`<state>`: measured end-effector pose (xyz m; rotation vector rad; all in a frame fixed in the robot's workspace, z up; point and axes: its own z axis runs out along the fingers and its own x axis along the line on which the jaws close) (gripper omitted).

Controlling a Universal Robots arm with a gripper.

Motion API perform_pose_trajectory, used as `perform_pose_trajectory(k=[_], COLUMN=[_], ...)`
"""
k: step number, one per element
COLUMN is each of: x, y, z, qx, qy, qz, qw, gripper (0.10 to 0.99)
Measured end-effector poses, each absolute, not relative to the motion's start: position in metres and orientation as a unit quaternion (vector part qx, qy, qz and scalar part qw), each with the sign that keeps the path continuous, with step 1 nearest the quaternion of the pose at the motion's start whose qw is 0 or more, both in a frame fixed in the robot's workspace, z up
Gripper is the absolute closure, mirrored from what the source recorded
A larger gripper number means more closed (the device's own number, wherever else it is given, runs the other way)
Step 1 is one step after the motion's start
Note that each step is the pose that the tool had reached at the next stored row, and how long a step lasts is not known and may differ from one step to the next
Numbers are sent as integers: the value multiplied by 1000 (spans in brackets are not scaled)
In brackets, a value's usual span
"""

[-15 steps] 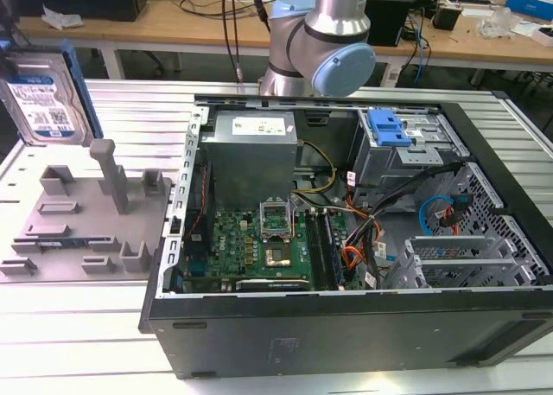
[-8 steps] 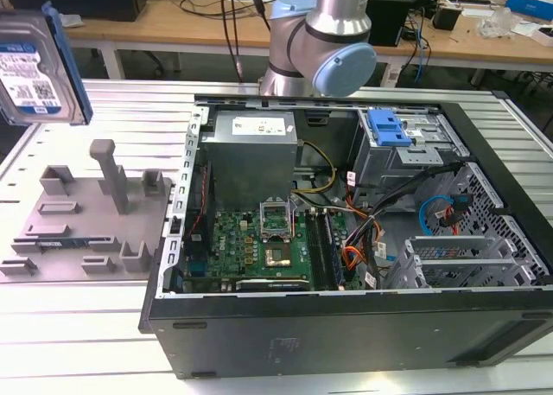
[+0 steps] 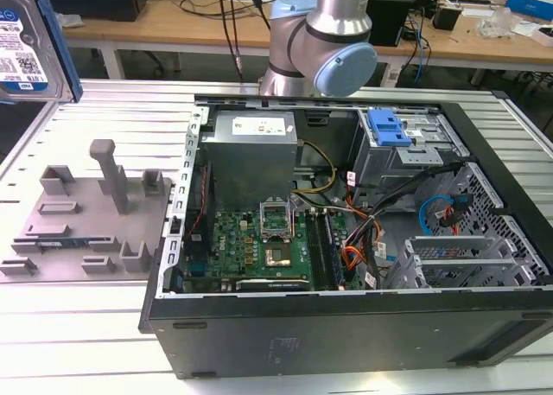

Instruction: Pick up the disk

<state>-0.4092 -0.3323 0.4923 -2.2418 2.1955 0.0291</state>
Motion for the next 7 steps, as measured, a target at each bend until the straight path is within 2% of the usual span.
perform_pose_trajectory(k=[7], x=[-409], y=[-332], z=[493], qx=[-714], qy=[700], qz=[9], qw=[2], gripper=[718])
